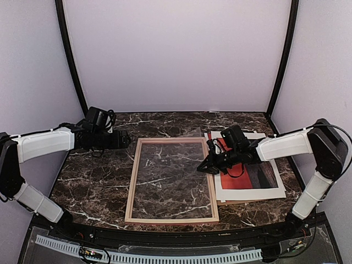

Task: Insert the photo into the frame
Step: Place the glass panel at the frame body.

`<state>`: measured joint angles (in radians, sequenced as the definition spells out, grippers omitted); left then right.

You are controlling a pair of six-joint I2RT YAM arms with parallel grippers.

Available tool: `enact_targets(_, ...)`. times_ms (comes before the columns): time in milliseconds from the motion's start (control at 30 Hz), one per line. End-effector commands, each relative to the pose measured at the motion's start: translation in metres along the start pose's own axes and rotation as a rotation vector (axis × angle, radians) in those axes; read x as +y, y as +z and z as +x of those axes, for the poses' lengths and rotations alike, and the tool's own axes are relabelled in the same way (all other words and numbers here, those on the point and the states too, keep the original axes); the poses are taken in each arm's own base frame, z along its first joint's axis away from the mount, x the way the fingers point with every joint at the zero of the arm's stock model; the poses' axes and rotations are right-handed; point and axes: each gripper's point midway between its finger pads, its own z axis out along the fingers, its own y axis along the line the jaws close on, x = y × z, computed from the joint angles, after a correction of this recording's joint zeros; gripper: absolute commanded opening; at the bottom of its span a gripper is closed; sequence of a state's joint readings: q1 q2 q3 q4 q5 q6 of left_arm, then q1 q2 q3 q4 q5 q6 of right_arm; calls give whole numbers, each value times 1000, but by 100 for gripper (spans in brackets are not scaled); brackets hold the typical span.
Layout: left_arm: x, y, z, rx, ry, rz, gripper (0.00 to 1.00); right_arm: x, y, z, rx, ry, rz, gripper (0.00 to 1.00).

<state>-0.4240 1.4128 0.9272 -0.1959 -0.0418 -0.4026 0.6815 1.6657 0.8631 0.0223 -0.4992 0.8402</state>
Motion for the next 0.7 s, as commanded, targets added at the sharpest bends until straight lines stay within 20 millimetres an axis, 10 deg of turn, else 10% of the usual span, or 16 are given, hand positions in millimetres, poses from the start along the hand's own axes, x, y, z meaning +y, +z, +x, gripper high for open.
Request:
enact_targets(0,-8,0,-1,-5,13,23,94,6,7,0,5,-30,-23,10)
enact_targets(667,-63,13,18,32,64,157,94,-7,7,-5,5,-63,98,55)
